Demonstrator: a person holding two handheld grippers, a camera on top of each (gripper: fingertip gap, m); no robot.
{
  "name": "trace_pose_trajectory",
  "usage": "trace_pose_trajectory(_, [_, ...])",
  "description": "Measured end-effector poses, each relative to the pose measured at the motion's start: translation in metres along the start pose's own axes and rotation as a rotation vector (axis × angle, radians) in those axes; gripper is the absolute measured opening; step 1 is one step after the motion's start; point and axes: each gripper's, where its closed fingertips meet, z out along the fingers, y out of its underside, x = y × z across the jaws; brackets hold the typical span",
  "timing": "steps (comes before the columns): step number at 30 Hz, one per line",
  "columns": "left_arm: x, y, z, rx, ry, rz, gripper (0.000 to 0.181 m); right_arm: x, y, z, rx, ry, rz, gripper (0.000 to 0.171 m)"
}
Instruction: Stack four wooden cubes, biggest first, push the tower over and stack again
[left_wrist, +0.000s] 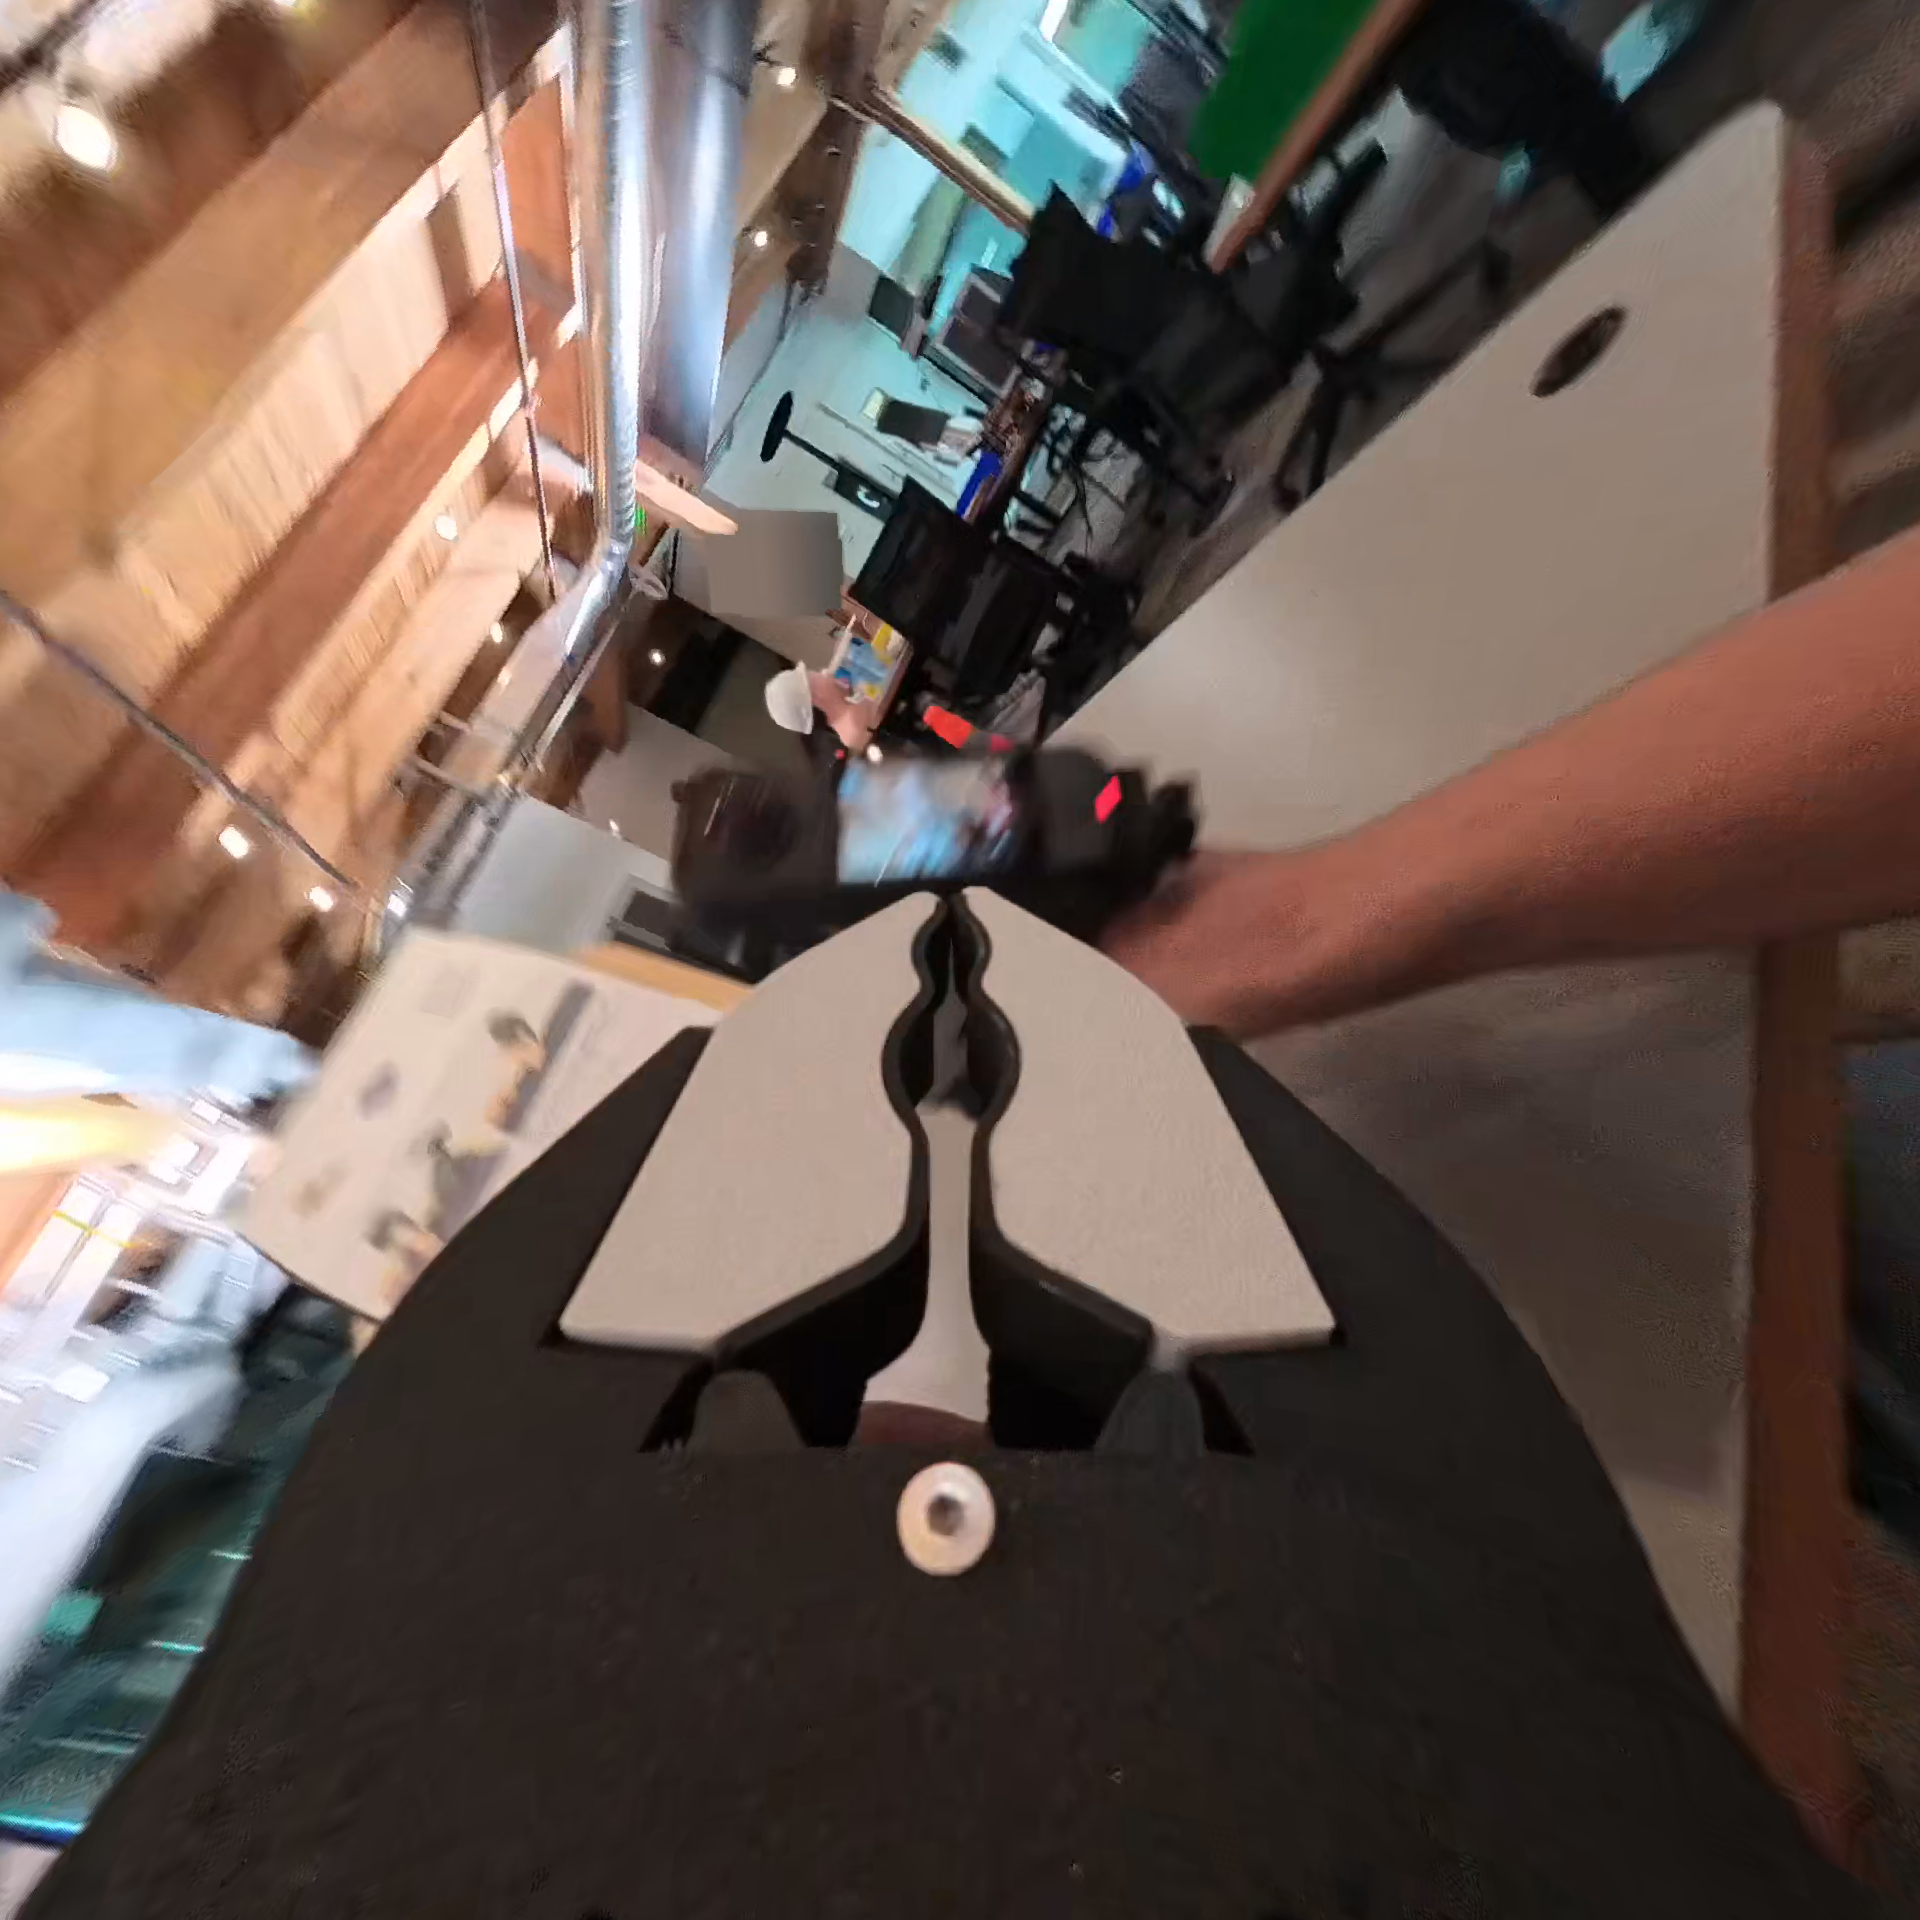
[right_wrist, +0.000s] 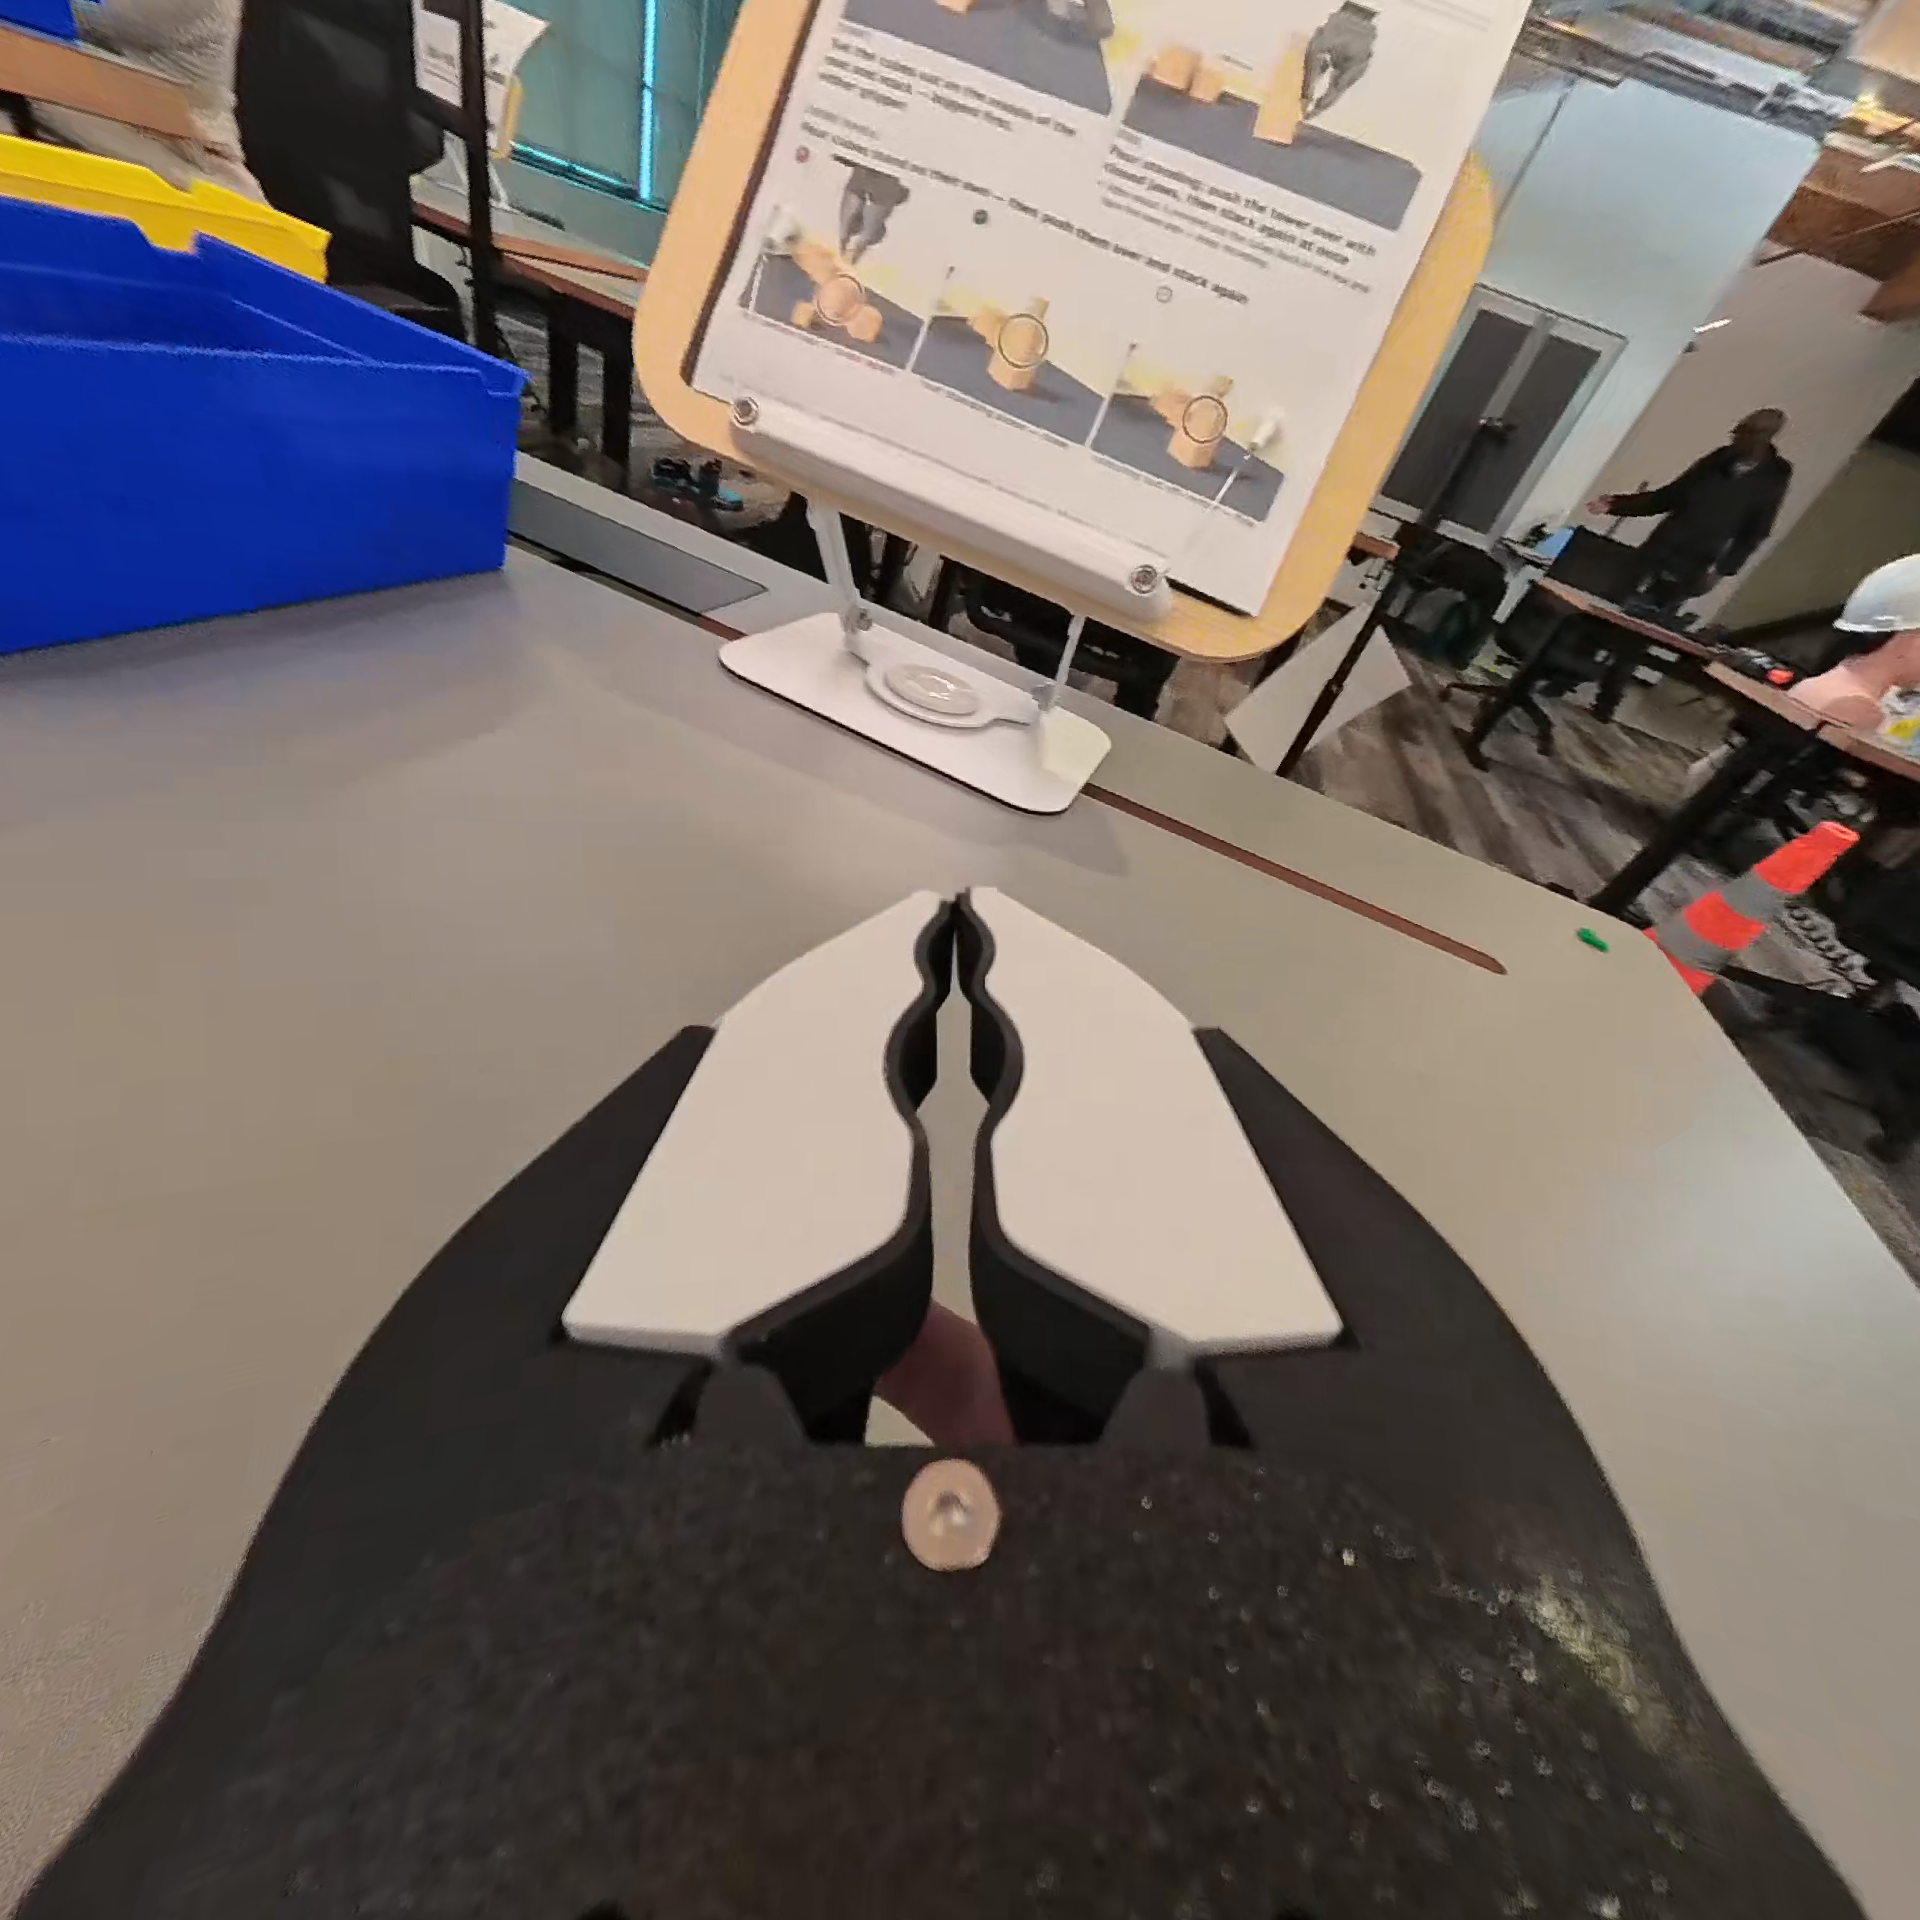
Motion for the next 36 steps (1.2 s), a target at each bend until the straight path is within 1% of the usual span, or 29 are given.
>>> trace_pose_trajectory(2, [0.035, -0.038, 0.015, -0.028, 0.069, 0.137, 0.0, 0.004, 0.001, 0.0, -0.001, 0.016, 0.005, 0.0])
trace_pose_trajectory(4, [0.067, -0.059, 0.029, -0.066, 0.158, 0.19, 0.0, 0.004, 0.001, -0.001, -0.001, 0.01, 0.021, 0.0])
trace_pose_trajectory(6, [0.082, -0.067, 0.044, -0.098, 0.176, 0.216, 0.0, 0.004, 0.0, -0.001, 0.007, 0.008, 0.022, 0.0])
trace_pose_trajectory(8, [0.09, -0.059, 0.058, -0.17, 0.203, 0.223, 0.0, 0.003, -0.001, -0.001, 0.012, 0.003, 0.026, 0.0])
trace_pose_trajectory(12, [0.088, -0.047, 0.076, -0.251, 0.207, 0.2, 0.0, 0.002, -0.001, 0.0, 0.018, -0.005, 0.028, 0.0])
trace_pose_trajectory(17, [0.091, -0.046, 0.082, -0.263, 0.21, 0.218, 0.0, 0.001, -0.003, 0.001, 0.024, -0.01, 0.032, 0.0])
trace_pose_trajectory(25, [0.088, -0.034, 0.09, -0.308, 0.187, 0.206, 0.0, -0.002, -0.001, 0.001, 0.02, -0.017, 0.022, 0.0])
trace_pose_trajectory(28, [0.086, -0.04, 0.087, -0.286, 0.169, 0.231, 0.0, -0.002, 0.0, 0.001, 0.017, -0.018, 0.022, 0.0])
trace_pose_trajectory(31, [0.09, -0.049, 0.08, -0.261, 0.186, 0.224, 0.0, -0.001, 0.003, 0.002, 0.009, -0.02, 0.036, 0.0])
trace_pose_trajectory(33, [0.083, -0.054, 0.073, -0.238, 0.158, 0.22, 0.0, 0.001, 0.006, 0.003, 0.003, -0.02, 0.04, 0.0])
trace_pose_trajectory(34, [0.076, -0.055, 0.067, -0.223, 0.141, 0.198, 0.0, 0.002, 0.007, 0.003, 0.001, -0.018, 0.044, 0.0])
trace_pose_trajectory(36, [0.054, -0.049, 0.056, -0.184, 0.103, 0.09, 0.0, 0.005, 0.008, 0.003, -0.001, -0.018, 0.055, 0.0])
